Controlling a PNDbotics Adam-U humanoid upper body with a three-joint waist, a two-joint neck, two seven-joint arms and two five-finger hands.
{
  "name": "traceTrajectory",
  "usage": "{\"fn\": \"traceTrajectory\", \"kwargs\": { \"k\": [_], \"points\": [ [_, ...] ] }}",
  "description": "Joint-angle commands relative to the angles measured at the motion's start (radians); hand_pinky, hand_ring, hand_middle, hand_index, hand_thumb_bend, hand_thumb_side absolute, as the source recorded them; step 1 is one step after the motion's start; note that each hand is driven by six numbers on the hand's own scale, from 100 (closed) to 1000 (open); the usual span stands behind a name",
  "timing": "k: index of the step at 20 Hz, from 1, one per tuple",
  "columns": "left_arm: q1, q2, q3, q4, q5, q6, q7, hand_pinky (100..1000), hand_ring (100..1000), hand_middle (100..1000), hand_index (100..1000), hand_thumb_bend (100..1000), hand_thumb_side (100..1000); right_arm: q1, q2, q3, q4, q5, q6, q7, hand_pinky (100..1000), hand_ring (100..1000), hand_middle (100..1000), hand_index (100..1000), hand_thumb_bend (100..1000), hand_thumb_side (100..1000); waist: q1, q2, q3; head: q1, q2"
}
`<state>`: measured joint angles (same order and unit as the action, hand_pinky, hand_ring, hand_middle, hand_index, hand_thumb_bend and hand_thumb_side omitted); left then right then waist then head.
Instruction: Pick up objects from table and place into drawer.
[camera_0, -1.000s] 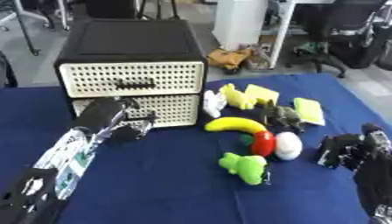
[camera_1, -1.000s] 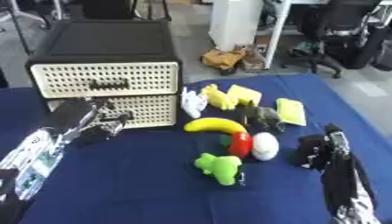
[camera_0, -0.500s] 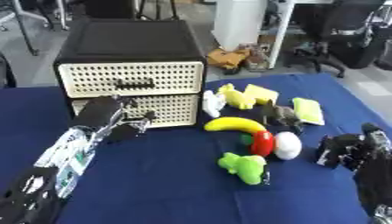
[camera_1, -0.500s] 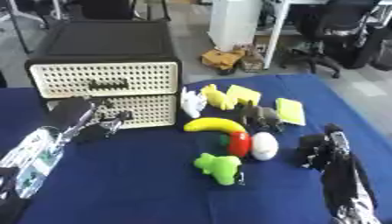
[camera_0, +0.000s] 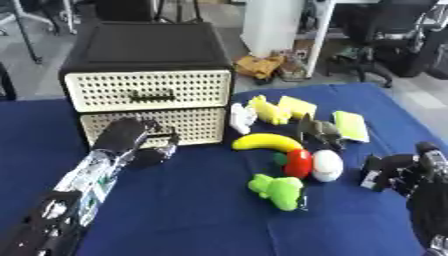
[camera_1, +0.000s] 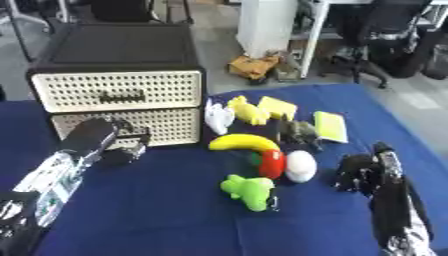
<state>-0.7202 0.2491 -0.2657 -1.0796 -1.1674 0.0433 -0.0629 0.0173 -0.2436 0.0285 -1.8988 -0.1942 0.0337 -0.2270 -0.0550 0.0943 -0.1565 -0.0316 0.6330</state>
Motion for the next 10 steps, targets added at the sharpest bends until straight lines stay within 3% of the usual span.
{"fn": "traceTrajectory", "kwargs": {
  "k": [1,10],
  "points": [
    [-0.030,-0.005,0.017,0.016,-0.016,0.000,0.012,100,100,100,749,298,1000,-0.011,-0.024,-0.001,-0.013,-0.008,-0.002,0.003,409,446,443,554,100,1000,0.001,-0.007,-0.003,0.005,0.006],
    [-0.035,-0.017,0.025,0.061,-0.035,-0.004,0.028,100,100,100,743,297,1000,-0.013,-0.023,0.000,-0.012,-0.008,-0.002,0.006,409,446,443,554,100,1000,0.001,-0.006,-0.007,0.007,0.005]
  ]
}}
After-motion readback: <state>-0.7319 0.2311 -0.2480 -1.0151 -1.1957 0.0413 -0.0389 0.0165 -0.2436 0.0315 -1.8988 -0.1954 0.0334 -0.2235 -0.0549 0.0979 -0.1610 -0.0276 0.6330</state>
